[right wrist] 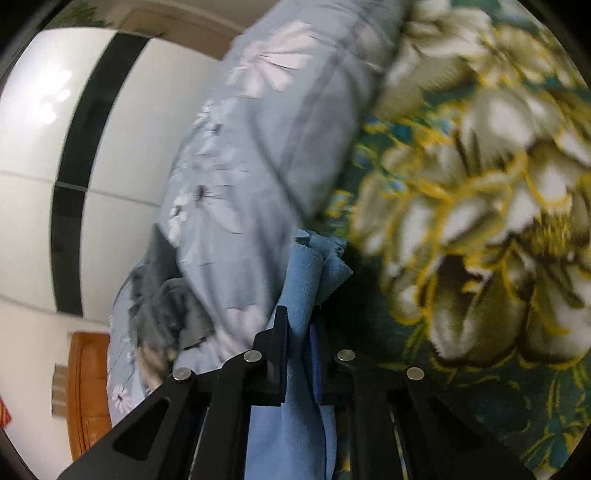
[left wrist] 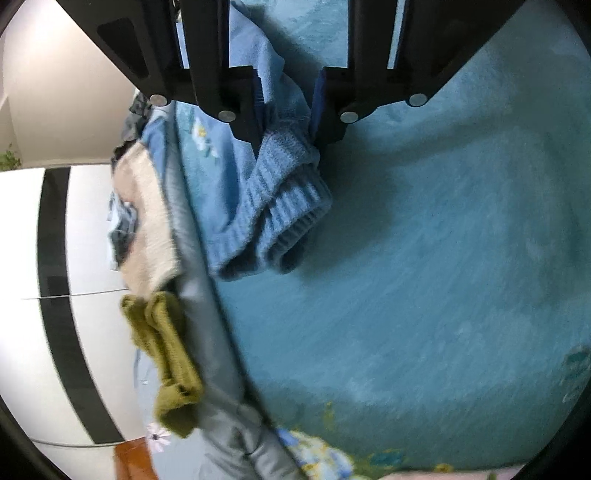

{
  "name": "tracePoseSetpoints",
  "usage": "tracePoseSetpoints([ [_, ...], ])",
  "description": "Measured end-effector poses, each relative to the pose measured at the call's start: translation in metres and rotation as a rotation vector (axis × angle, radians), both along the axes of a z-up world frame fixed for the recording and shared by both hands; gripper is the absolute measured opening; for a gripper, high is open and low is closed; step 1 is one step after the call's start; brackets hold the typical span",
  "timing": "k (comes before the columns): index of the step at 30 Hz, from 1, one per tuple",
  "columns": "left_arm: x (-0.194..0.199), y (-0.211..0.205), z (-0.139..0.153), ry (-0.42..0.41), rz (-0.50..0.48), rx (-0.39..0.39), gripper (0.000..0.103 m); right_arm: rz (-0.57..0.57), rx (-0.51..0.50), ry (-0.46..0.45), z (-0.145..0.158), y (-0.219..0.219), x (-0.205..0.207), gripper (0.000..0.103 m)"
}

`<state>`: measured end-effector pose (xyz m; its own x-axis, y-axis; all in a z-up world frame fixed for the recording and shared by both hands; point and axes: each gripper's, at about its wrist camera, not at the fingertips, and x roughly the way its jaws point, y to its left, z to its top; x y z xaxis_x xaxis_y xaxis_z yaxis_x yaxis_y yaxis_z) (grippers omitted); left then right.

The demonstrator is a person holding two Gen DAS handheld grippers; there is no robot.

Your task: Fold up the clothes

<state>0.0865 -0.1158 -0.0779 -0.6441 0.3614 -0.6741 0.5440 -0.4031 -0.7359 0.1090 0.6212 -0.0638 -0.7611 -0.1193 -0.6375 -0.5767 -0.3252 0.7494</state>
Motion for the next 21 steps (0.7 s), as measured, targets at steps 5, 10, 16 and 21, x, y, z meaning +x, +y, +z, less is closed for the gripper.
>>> tracePoseSetpoints([
  [5, -0.006, -0.009, 0.038, 0.071, -0.031, -0.019, 0.019, 0.109, 0.052, 0.12, 0.049, -0.011, 0.005, 0.01],
  [10, 0.012, -0.037, 0.073, 0.099, -0.064, -0.088, 0.02, 0.193, 0.075, 0.243, 0.086, -0.03, 0.038, 0.01],
  [16, 0.0, -0.033, 0.042, -0.158, -0.057, -0.139, 0.02, 0.265, 0.12, 0.056, 0.04, -0.044, 0.087, 0.01],
  [21, -0.003, -0.028, 0.028, -0.287, -0.06, -0.147, 0.02, 0.202, 0.037, -0.055, -0.019, -0.043, 0.115, 0.01],
])
